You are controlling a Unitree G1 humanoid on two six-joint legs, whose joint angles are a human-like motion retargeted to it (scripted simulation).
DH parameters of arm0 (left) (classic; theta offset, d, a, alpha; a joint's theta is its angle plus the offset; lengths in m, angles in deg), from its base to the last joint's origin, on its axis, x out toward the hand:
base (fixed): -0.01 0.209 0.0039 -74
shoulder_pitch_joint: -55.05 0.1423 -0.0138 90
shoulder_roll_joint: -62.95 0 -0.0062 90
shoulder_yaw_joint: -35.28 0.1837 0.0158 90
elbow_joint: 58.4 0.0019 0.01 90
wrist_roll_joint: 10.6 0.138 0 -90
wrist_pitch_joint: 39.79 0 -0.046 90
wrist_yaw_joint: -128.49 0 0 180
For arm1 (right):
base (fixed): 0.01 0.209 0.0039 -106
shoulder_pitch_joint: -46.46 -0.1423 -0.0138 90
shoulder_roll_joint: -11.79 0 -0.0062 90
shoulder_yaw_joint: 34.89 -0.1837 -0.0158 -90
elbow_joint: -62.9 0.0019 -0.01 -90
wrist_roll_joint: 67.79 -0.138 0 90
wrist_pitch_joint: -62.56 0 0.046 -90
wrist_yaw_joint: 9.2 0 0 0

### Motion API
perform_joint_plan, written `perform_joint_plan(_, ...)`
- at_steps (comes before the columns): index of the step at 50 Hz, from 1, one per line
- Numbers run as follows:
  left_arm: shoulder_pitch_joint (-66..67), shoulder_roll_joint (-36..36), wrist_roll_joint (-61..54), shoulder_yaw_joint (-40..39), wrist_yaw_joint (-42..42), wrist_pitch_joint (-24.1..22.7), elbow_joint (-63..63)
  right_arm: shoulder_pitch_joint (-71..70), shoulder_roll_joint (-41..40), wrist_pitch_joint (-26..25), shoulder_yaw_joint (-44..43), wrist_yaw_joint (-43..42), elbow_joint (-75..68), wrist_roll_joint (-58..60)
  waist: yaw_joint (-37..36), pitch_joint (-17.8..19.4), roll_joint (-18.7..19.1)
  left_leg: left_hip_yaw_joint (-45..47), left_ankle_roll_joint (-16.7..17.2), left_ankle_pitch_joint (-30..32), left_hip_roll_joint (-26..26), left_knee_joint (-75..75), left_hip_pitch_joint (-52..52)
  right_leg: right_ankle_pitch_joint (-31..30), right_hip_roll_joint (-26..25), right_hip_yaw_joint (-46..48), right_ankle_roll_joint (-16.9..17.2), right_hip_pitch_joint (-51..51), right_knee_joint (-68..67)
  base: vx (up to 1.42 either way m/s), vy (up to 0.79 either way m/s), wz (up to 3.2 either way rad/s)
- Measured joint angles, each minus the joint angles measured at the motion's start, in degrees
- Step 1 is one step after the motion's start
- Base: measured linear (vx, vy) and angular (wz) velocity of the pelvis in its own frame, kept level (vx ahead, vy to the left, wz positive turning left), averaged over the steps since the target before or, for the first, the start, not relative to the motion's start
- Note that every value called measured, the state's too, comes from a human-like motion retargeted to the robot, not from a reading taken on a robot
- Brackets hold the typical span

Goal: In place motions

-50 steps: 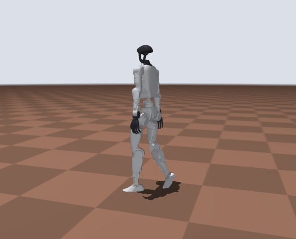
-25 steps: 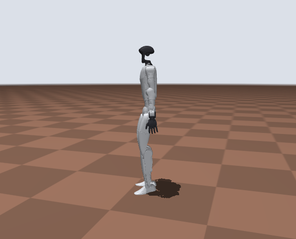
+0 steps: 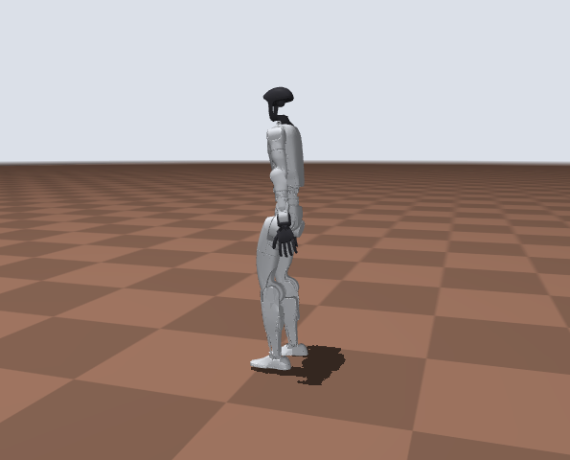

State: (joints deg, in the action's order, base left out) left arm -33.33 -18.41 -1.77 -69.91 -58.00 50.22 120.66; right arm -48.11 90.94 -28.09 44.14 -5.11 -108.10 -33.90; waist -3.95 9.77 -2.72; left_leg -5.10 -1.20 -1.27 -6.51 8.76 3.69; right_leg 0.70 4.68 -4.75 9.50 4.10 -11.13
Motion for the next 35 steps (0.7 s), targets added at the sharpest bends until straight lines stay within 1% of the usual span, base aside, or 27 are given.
perform_joint_plan(3, 0.91, -0.99, 1.19, 3.10, 2.81, 0.22, -0.17, -0.57, -0.11, -1.43, 2.11, -1.79, 0.25, 0.96, 5.57, 0.58, 0.23, 2.02, -1.69, -0.25, 0.58, -0.59, -1.43, -2.50, -0.96, -2.66, -1.87, 1.21, 1.62, -0.08, 0.06, -1.66)
perform_joint_plan(5, 1.23, -2.46, 3.29, 5.62, 4.87, 0.97, -0.13, -0.75, -0.37, -1.23, 3.93, -3.43, 0.02, -1.11, 7.47, 0.13, -0.05, 8.25, -2.80, -0.56, 2.03, -1.07, -1.30, -3.49, -2.15, -5.89, -4.31, 2.93, 2.95, -0.24, -0.01, -2.61)
perform_joint_plan(7, 1.50, -3.89, 6.48, 8.32, 6.14, 1.99, -0.76, -1.02, -0.23, 0.19, 4.65, -2.94, -0.62, -3.35, 9.92, -0.37, 0.45, 10.91, -4.12, -1.35, 2.91, -1.33, -1.52, -1.89, -1.72, -1.04, -7.89, 4.73, 3.32, -0.22, 0.00, -2.58)
perform_joint_plan(8, 1.62, -4.45, 8.29, 9.56, 6.26, 2.38, -1.21, -1.13, 0.06, 0.69, 4.46, -1.62, -0.81, -3.87, 10.10, -0.53, 0.68, 13.24, -4.60, -1.78, 3.53, -1.44, -1.60, -0.93, -0.91, 2.85, -8.91, 5.57, 3.61, -0.19, -0.01, -2.94)
perform_joint_plan(10, 1.99, -5.28, 11.40, 11.48, 5.51, 2.95, -1.82, -0.87, 0.60, 0.51, 3.81, 1.57, -0.58, -3.70, 9.59, -0.95, 1.02, 19.26, -5.57, -2.75, 4.61, -2.11, -2.48, 1.83, 0.56, 10.41, -8.55, 6.61, 3.88, -0.16, -0.01, -3.35)
perform_joint_plan(12, 2.52, -5.73, 12.77, 12.81, 4.54, 3.23, -1.86, -0.60, 1.04, -0.24, 3.19, 2.25, -0.33, -3.28, 9.04, -1.48, 1.37, 25.15, -6.05, -3.93, 5.74, -2.65, -3.48, 4.29, 2.47, 21.01, -8.52, 7.10, 3.63, -0.18, -0.03, -3.59)
perform_joint_plan(15, 3.49, -5.80, 12.86, 13.50, 4.51, 3.48, -1.66, -0.99, 1.77, -0.76, 2.74, -0.94, -0.82, -4.77, 9.06, -2.30, 2.19, 34.31, -6.44, -5.64, 7.14, -3.72, -4.93, 5.70, 4.71, 36.33, -8.52, 7.12, 2.58, -0.23, -0.05, -3.70)
perform_joint_plan(18, 4.64, -5.09, 12.68, 12.51, 4.76, 3.48, -1.66, -1.92, 2.36, -1.18, 1.82, -2.77, -1.21, -6.39, 9.61, -3.31, 2.80, 43.44, -6.22, -7.24, 7.14, -5.25, -6.58, 5.91, 5.60, 46.01, -7.66, 7.37, -0.47, -0.24, -0.12, -3.71)
perform_joint_plan(22, 5.69, -3.84, 12.91, 13.25, 4.66, 3.72, -1.27, -3.37, 2.29, -3.10, -0.82, -3.56, -2.17, -9.23, 10.43, -4.73, 4.77, 52.67, -5.35, -9.29, 7.06, -6.16, -7.58, 5.74, 5.97, 55.78, -3.63, 6.29, -4.71, -0.13, -0.05, -3.36)
perform_joint_plan(25, 5.95, -2.87, 13.92, 14.91, 4.67, 3.98, -1.62, -4.28, 2.61, -3.99, -2.81, -4.69, -3.55, -13.38, 9.69, -5.92, 6.38, 59.64, -3.91, -10.83, 6.79, -6.47, -8.22, 4.93, 5.59, 62.98, -2.01, 3.69, -6.07, -0.06, -0.08, -3.17)
perform_joint_plan(28, 5.84, -2.10, 14.88, 15.85, 4.56, 3.58, -3.24, -4.67, 2.61, -4.14, -3.79, -4.89, -4.78, -16.07, 9.58, -7.07, 7.26, 68.12, -1.81, -11.90, 6.40, -6.32, -9.37, 3.18, 4.59, 64.99, -1.58, 1.08, -4.98, 0.01, -0.16, -2.58)
perform_joint_plan(30, 5.81, -1.74, 15.05, 16.14, 4.61, 2.99, -4.67, -4.49, 2.37, -4.19, -4.33, -5.14, -5.69, -16.18, 10.46, -7.96, 7.35, 72.23, -0.68, -12.40, 5.97, -5.79, -9.88, 1.21, 4.06, 63.05, -1.76, -0.51, -3.10, 0.07, -0.15, -1.66)
perform_joint_plan(31, 5.74, -1.56, 14.98, 16.27, 4.73, 2.61, -5.28, -4.09, 2.26, -4.19, -4.60, -5.42, -6.20, -16.00, 11.75, -8.40, 6.77, 72.97, -0.35, -12.74, 5.22, -5.03, -10.12, 1.48, 4.16, 61.30, 1.42, -1.53, -0.82, 0.11, -0.16, -1.00)
perform_joint_plan(32, 5.68, -1.47, 14.96, 16.34, 5.01, 2.26, -5.86, -3.70, 2.17, -4.13, -4.91, -5.69, -6.93, -15.78, 12.63, -8.78, 6.07, 73.60, -0.34, -13.01, 4.52, -4.14, -10.46, 2.44, 3.71, 57.55, 2.69, -1.45, 0.73, 0.19, -0.28, -0.86)
perform_joint_plan(33, 5.62, -1.51, 15.00, 16.31, 5.64, 1.96, -6.39, -3.29, 2.15, -4.00, -5.33, -5.94, -8.09, -15.46, 12.71, -9.08, 5.16, 74.01, -0.98, -13.14, 3.91, -3.03, -11.03, 4.82, 2.17, 49.78, 0.11, 0.80, 0.83, 0.23, -0.29, -1.09)
perform_joint_plan(34, 5.45, -1.43, 15.29, 16.17, 6.25, 1.80, -6.67, -2.88, 2.12, -4.01, -5.84, -5.89, -9.40, -15.16, 12.48, -9.70, 4.61, 73.71, -1.43, -12.55, 4.30, -1.40, -11.18, 4.47, 3.33, 46.72, -0.15, 1.86, -0.34, 0.23, -0.25, -1.24)
perform_joint_plan(35, 5.23, -1.29, 15.71, 15.97, 6.86, 1.72, -6.82, -2.49, 2.09, -4.09, -6.40, -5.70, -10.80, -14.86, 12.09, -10.49, 4.24, 73.06, -1.79, -11.61, 5.18, 0.49, -11.12, 2.76, 5.84, 46.01, 0.75, 2.34, -2.15, 0.21, -0.18, -0.95)
